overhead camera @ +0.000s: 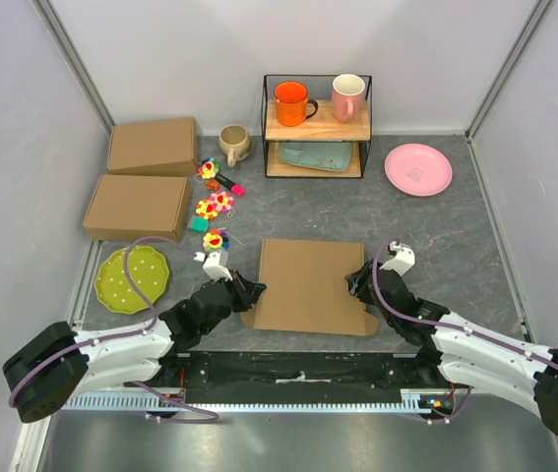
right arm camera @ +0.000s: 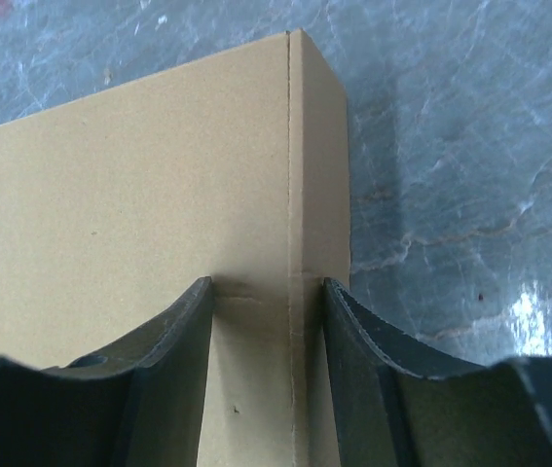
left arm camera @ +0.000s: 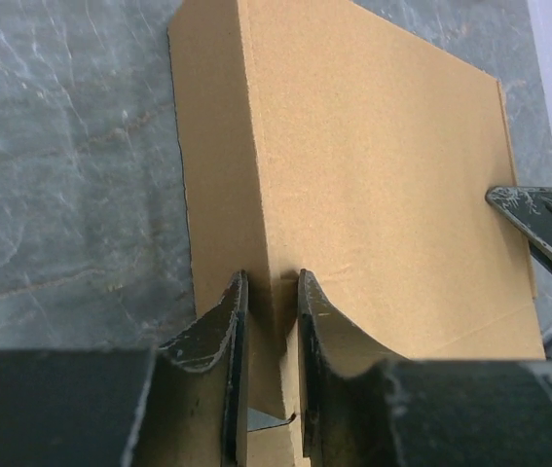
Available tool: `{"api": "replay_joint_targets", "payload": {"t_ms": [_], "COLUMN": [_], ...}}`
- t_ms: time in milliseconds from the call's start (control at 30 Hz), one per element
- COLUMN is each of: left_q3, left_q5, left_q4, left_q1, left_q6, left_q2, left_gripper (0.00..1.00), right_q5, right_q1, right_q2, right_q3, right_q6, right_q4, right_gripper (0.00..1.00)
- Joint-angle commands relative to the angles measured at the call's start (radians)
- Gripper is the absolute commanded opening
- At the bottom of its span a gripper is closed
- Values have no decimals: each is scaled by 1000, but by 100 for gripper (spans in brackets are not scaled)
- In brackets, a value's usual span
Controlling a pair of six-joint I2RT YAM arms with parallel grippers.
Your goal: Fold the paper box
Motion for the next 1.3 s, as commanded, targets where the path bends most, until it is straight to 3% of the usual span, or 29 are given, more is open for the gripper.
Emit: {"api": "replay_joint_targets", "payload": {"t_ms": [0,267,500,733,833,867,900,1000,1100,1267], "left_q3": [59,185,182,153,165,176,191,266,295,291], "left_q5": [44,144,194,221,211,208,189,97,49,-22], "left_q4": [47,145,152,139,86,57,-42,-213,-292,-339], "left_q1": [-3,176,203,203,207,209,212,215,223,235], "left_q6": [56,72,47,40,46,47,52,67,104,113], "left_q2": [129,394,399,343,290,264,241,135,33,-43], "left_gripper": [15,15,16,17,20,24,37,56,63,61], "right_q5": [-90,-72,-193,-228,-228,-221,-210,-150,-106,-26], "right_q1": [20,-34,-145,-183,-183,-183,-183,-185,-186,-191], "right_q2": [134,418,532,472,432,391,365,261,164,44], "right_q3": [15,147,198,178,185,193,199,247,287,282], "right_q6": [-52,-181,-232,-247,-244,-239,-236,-235,-251,-268], "right_q4": [89,261,324,276,227,207,183,57,-50,-146], "right_gripper": [36,36,36,39,49,60,65,77,84,85]}}
